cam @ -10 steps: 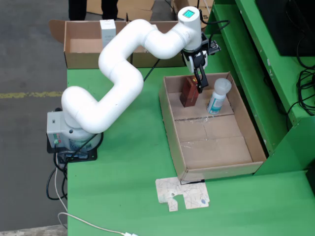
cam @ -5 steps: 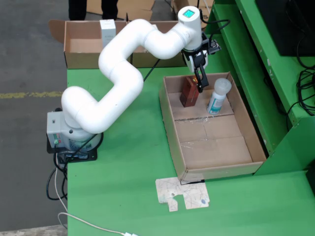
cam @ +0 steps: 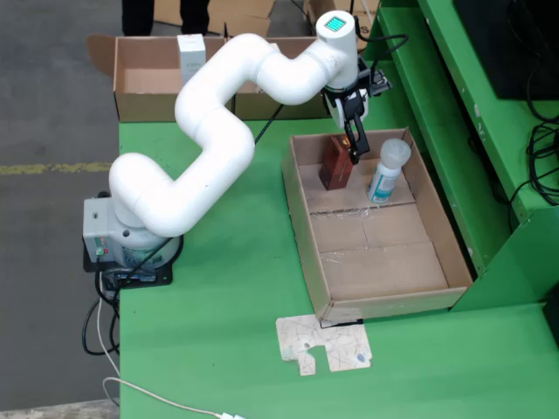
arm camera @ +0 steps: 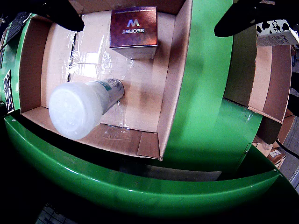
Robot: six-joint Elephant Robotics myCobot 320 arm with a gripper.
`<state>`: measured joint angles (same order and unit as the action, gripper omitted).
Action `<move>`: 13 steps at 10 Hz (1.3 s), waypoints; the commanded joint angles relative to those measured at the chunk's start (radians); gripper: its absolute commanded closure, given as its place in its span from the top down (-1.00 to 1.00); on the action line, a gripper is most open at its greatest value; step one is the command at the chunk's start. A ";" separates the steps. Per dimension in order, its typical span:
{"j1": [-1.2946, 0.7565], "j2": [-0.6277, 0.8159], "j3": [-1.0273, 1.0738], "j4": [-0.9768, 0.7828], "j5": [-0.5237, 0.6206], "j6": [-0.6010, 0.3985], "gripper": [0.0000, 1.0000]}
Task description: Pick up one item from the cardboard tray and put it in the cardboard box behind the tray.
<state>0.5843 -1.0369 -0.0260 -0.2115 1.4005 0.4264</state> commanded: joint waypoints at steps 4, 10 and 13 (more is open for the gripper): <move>0.000 0.016 0.026 -0.001 0.017 -0.004 1.00; -0.001 0.003 0.026 0.018 0.023 -0.009 1.00; 0.007 -0.005 0.026 0.023 0.024 -0.005 1.00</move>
<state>0.5843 -1.0615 -0.0260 -0.2054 1.4203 0.4217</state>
